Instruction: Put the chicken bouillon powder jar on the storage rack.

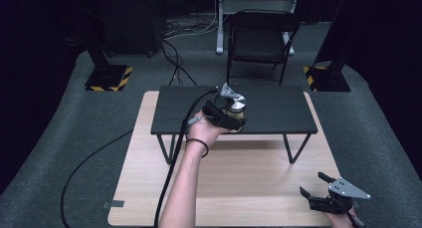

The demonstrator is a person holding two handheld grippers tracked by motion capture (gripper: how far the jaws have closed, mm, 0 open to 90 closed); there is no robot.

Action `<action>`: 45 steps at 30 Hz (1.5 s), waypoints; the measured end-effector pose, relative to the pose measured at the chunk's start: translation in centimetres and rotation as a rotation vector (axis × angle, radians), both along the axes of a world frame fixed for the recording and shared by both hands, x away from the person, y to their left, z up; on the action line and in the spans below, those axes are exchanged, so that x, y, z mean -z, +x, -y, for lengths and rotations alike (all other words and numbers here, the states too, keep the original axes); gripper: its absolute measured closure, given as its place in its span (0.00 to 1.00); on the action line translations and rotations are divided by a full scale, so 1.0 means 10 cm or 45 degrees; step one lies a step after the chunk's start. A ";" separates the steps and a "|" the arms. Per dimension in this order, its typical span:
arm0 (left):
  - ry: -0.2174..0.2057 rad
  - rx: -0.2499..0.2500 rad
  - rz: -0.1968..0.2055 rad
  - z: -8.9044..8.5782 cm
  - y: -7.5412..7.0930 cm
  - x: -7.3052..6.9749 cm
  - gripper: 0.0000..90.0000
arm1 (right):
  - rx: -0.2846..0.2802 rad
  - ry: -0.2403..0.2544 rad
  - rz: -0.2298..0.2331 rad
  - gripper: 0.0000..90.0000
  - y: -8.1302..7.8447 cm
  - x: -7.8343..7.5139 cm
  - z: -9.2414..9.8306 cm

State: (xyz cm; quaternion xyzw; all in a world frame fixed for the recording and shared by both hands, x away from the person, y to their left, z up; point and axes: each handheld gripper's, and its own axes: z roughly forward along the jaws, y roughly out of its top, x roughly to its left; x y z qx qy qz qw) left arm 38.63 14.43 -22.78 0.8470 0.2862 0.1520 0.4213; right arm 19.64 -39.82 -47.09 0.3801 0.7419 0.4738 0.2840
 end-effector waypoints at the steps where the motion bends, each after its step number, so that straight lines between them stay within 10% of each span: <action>1: -0.012 -0.003 -0.013 -0.01 0.01 0.01 0.34 | -0.001 0.001 0.000 0.09 0.00 0.00 0.00; 16: -0.071 -0.043 0.018 -0.31 -0.30 0.09 0.16 | -0.006 -0.007 -0.003 0.09 -0.01 -0.01 -0.03; 23: 0.003 0.004 0.079 -0.48 -0.61 0.28 0.14 | 0.009 -0.002 -0.008 0.09 -0.05 -0.01 -0.03; 36: 0.019 0.026 0.080 -0.78 -1.15 1.18 0.13 | 0.007 -0.011 -0.017 0.08 -0.05 0.00 -0.07; 45: 0.025 -0.078 0.056 -1.02 -1.49 1.76 0.13 | 0.015 -0.019 -0.021 0.08 -0.06 0.00 -0.08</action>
